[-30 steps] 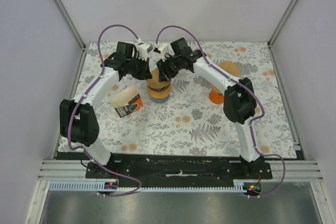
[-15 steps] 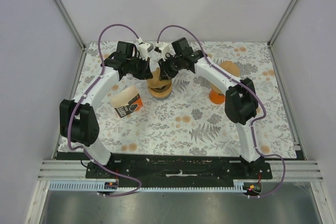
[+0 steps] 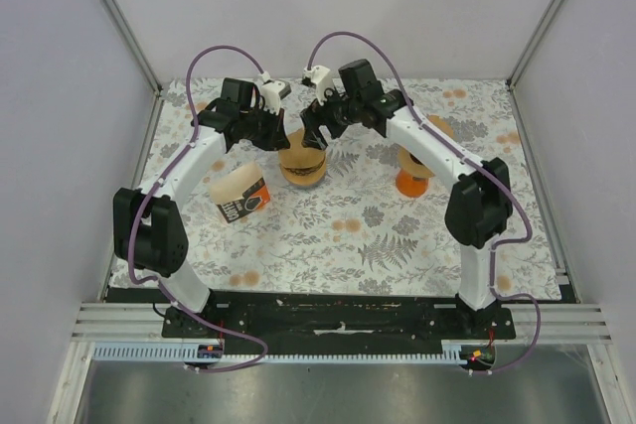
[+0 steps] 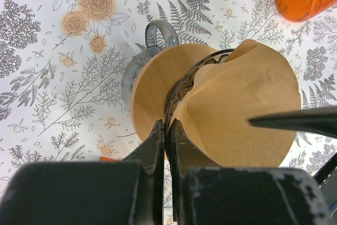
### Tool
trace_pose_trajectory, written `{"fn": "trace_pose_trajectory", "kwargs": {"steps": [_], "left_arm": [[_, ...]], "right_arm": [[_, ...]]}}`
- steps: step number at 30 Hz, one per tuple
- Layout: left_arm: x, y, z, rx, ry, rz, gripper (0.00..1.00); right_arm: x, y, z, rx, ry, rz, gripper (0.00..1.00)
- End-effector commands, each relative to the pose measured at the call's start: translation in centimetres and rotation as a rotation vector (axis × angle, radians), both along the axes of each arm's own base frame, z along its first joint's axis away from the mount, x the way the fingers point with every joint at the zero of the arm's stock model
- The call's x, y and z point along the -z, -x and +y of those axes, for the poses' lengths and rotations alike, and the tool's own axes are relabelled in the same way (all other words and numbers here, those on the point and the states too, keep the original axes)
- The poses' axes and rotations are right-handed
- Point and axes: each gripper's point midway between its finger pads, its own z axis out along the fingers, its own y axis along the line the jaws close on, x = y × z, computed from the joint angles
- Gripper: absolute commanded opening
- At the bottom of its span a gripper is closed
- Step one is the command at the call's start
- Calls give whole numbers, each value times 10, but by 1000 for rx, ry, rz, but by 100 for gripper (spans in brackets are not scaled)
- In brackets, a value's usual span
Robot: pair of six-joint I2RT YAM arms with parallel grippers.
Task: Place the coffee filter in the dripper
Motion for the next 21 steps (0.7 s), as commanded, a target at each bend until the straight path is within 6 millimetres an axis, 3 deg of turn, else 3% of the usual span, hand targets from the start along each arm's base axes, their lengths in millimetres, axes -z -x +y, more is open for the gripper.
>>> {"fn": "trace_pose_trajectory", "kwargs": {"steps": [1, 4, 6, 11, 16, 21], "left_arm": [[19, 10, 4, 28, -58, 50, 2], [21, 10, 4, 28, -58, 59, 2], [22, 10, 4, 26, -61, 64, 2], [24, 11, 4, 24, -60, 78, 2], [25, 11, 3, 23, -64, 95, 4], [29, 12, 4, 23, -70, 118, 6]], "right_arm": [[-76, 12, -2, -95, -91, -222, 93], [-78, 27, -1, -219, -106, -316, 91], [-78, 53, 2, -393, -138, -398, 90], [-43, 98, 4, -768, -51, -711, 92], [-10, 83, 11, -794, 150, -677, 93], [14, 69, 13, -799, 276, -649, 87]]}}
